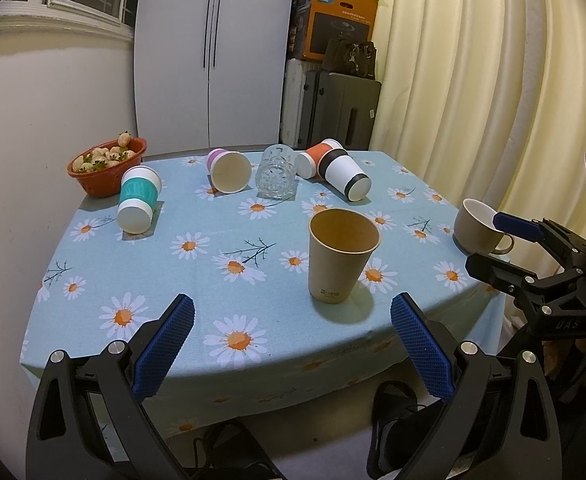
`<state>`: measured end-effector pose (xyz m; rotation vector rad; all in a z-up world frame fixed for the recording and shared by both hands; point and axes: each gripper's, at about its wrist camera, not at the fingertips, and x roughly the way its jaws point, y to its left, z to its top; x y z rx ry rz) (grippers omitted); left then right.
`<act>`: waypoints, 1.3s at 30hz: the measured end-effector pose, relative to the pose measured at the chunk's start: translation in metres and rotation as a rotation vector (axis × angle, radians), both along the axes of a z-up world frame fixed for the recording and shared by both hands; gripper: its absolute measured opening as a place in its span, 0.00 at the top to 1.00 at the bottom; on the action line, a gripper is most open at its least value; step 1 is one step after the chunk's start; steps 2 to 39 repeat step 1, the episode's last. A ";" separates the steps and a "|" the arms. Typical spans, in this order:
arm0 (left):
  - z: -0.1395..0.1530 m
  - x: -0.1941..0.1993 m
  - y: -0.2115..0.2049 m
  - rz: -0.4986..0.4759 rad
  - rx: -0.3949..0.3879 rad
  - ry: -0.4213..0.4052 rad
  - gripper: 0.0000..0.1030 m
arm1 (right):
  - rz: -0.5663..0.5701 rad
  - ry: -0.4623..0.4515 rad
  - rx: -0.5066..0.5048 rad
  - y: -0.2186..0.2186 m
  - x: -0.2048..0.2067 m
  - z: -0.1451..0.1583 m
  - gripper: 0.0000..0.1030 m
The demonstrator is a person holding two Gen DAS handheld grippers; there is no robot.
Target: Flip cup upright
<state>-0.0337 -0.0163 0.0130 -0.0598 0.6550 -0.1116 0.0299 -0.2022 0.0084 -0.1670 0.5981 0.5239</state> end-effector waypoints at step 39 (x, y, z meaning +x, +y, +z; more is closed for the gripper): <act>0.000 0.000 0.000 0.000 0.001 0.000 0.06 | 0.000 -0.001 0.000 -0.001 0.000 0.000 0.05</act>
